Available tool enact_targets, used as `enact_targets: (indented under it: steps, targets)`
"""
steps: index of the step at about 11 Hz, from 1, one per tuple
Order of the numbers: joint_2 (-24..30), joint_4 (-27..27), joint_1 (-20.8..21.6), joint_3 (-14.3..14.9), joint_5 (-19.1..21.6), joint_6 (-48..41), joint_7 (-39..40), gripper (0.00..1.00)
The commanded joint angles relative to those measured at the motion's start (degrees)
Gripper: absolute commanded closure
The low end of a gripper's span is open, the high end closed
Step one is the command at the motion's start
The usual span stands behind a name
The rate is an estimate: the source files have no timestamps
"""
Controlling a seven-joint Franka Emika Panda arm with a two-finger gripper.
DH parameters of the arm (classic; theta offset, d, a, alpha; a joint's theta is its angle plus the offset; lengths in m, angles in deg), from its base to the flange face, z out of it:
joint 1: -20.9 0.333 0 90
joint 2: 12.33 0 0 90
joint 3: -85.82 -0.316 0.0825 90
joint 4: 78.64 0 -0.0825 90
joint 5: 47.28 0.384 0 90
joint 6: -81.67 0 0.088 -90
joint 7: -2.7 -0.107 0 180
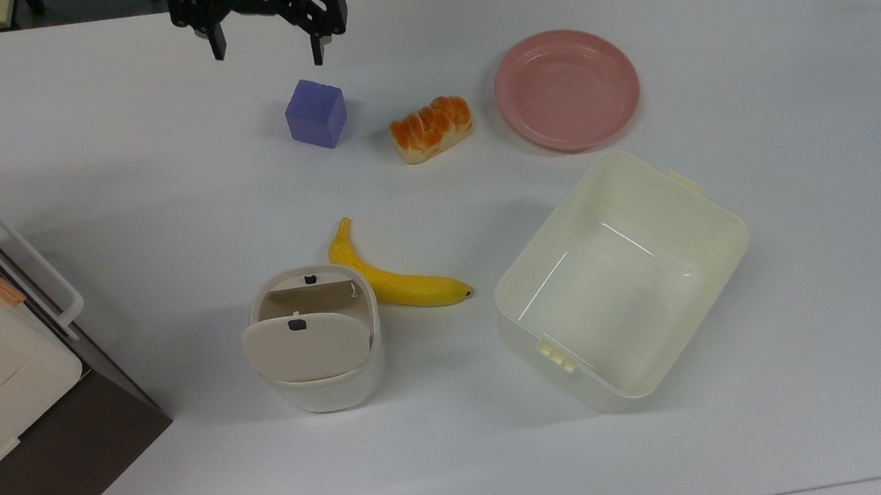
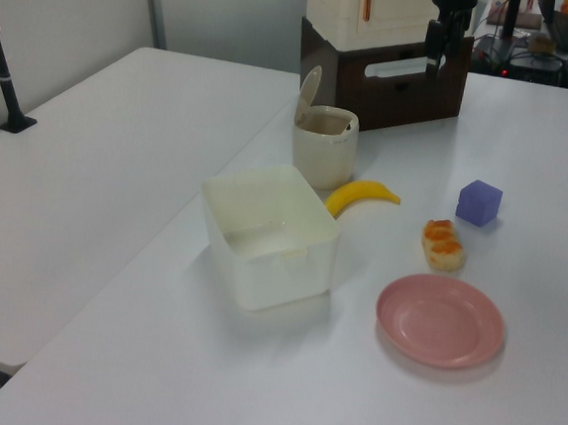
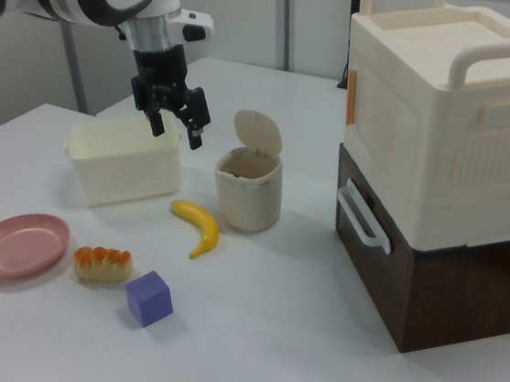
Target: Close the trash can
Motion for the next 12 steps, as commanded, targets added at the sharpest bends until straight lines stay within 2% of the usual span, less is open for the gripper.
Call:
enact_targets:
  steps: [1, 6, 7, 8, 9, 10, 11, 12]
  targets:
    - [1.9, 1.4, 0.8, 0.0, -0.4, -1.0, 0.0, 0.0]
    - [1.6, 1.4, 1.4, -0.1, -0.5, 0.7, 0.0, 0.0]
    - [1.6, 1.5, 1.4, -0.1, -0.4, 4.2, -1.6, 0.05]
    - [1.5, 1.6, 1.3, -0.1, -0.4, 7.6, -5.6, 0.22]
    - [1.3, 1.7, 1.1, -0.1, -0.4, 11.6, -9.5, 0.52]
    - [1.3, 2.4, 1.0, -0.1, -0.4, 14.8, -12.7, 0.76]
    - [0.8, 2.5, 0.9, -0.1, -0.4, 18.4, -15.9, 0.87]
    - [-0.9, 1.9, 0.6, 0.0, -0.4, 23.4, -22.9, 0.9]
